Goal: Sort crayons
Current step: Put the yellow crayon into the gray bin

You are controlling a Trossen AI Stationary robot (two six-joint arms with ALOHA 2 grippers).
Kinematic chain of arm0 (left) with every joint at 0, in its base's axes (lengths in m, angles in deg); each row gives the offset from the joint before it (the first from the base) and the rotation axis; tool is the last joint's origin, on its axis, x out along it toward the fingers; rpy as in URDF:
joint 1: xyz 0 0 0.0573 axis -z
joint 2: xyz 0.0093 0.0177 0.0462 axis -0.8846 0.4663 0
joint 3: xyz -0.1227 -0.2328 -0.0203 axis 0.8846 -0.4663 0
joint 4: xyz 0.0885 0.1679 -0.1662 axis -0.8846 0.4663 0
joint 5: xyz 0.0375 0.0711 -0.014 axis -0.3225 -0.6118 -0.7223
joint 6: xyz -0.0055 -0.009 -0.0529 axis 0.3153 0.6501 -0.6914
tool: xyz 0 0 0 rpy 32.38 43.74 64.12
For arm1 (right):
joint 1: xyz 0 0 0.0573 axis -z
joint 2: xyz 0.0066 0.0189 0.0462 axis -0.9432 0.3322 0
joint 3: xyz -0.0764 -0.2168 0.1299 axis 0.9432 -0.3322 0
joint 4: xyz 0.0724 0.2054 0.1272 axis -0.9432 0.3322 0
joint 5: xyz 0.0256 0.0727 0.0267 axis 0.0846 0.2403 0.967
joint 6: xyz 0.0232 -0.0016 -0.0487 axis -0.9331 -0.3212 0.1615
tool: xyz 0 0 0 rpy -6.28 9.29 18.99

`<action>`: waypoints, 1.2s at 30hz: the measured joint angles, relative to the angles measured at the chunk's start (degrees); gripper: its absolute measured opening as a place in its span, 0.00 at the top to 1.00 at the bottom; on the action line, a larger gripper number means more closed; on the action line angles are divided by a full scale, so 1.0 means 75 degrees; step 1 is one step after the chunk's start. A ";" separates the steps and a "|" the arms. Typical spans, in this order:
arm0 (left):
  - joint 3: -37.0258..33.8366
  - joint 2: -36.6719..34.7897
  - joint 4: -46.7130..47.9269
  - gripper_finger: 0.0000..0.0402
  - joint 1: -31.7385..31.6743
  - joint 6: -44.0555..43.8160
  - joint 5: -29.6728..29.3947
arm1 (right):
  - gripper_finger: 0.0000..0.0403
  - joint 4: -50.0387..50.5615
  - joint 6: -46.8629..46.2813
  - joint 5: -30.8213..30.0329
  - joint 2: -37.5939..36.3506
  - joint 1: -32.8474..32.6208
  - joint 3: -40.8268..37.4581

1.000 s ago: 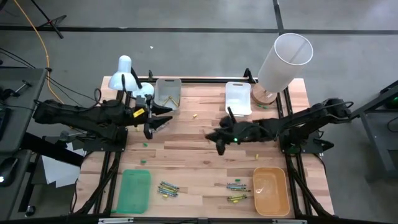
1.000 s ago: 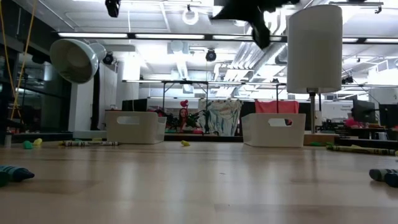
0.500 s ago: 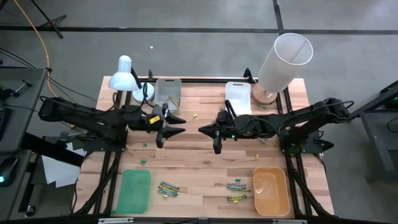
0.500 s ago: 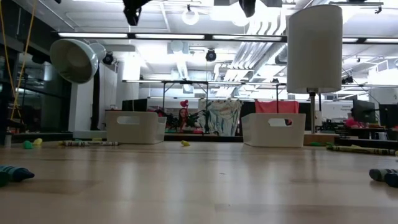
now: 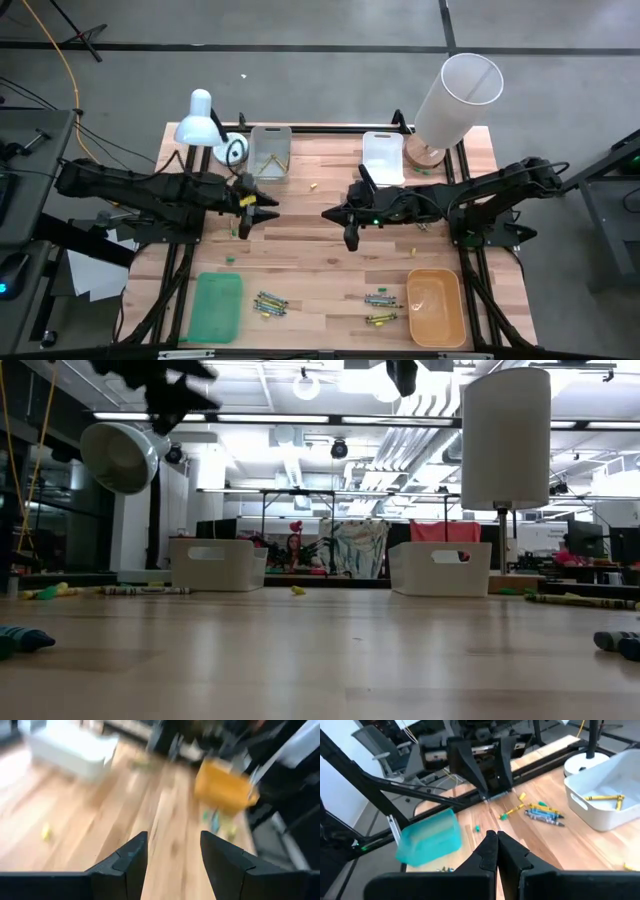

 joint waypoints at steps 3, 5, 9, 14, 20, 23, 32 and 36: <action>0.0460 0.0301 0.1784 0.58 0.0103 -0.0130 0.0089 | 1.00 0.0275 -0.0098 0.0011 0.0000 0.0005 0.0000; 0.0957 0.0685 0.3601 0.58 0.0100 -0.0760 -0.0051 | 1.00 0.0365 -0.0100 0.0010 0.0000 0.0017 0.0000; 0.1457 0.1635 0.6520 0.58 -0.0248 -0.3223 -0.0559 | 1.00 0.0547 -0.0100 -0.0003 0.0000 0.0076 0.0000; 0.1123 0.2491 0.7704 0.58 -0.0293 -0.5788 -0.0569 | 1.00 0.0686 -0.0102 -0.0016 0.0000 0.0127 0.0000; 0.0521 0.3014 0.7401 0.58 -0.0306 -0.7590 -0.0816 | 1.00 0.0776 -0.0071 -0.0043 -0.0003 0.0125 -0.0003; 0.0151 0.3080 0.6876 0.58 -0.0387 -0.8081 -0.0709 | 1.00 0.0807 -0.0071 -0.0067 -0.0003 0.0125 -0.0006; -0.0750 0.3100 0.5220 0.58 -0.0700 -0.8730 -0.0419 | 1.00 0.0826 -0.0098 -0.0073 -0.0003 0.0125 -0.0006; -0.0941 0.3100 0.5254 0.58 -0.0851 -0.8776 -0.0452 | 1.00 0.0829 -0.0100 -0.0073 -0.0003 0.0125 -0.0006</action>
